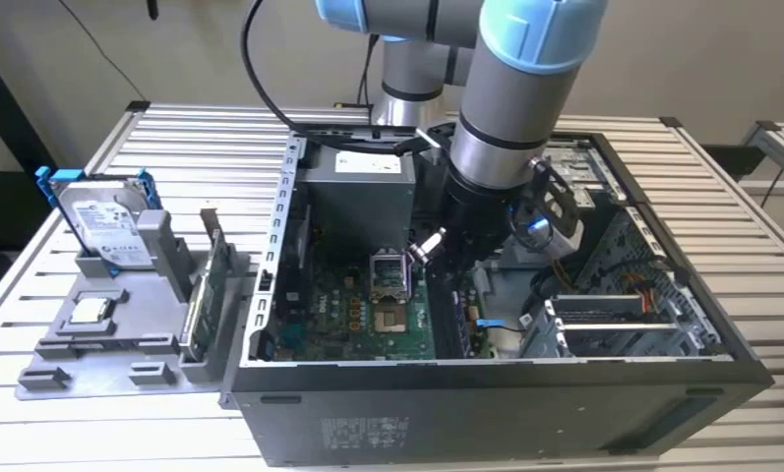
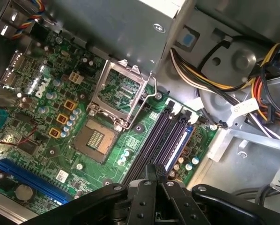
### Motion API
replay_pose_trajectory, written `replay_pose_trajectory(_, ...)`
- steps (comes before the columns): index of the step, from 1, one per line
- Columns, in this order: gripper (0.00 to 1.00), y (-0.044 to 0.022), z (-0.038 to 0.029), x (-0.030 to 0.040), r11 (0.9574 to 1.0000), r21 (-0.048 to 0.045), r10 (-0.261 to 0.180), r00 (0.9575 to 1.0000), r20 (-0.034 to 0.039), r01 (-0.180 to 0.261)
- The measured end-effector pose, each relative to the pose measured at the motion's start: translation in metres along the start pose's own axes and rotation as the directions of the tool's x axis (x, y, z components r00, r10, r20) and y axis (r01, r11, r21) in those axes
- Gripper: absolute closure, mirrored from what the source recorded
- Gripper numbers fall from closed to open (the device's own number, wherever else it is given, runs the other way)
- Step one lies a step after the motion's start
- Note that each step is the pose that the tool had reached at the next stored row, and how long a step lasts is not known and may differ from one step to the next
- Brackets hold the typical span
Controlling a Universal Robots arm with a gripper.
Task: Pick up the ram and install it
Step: 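Press down the ram until it locks into place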
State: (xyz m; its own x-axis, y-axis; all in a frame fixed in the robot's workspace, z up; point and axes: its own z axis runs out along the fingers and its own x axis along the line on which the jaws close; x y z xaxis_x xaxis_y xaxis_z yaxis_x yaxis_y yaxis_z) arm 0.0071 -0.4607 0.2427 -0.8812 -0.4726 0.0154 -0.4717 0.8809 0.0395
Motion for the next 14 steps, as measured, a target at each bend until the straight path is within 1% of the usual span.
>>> replay_pose_trajectory(7, 0.89, 0.0000, 0.0003, 0.0000, 0.9987, -0.0081, -0.049, 0.9988, -0.0065, 0.049)
replay_pose_trajectory(11, 0.89, 0.0000, 0.0004, 0.0000, 0.9976, -0.0098, -0.069, 0.9976, -0.0097, 0.069)
replay_pose_trajectory(14, 0.89, 0.0000, 0.0004, 0.0000, 0.9969, -0.0102, -0.078, 0.9969, -0.0107, 0.078)
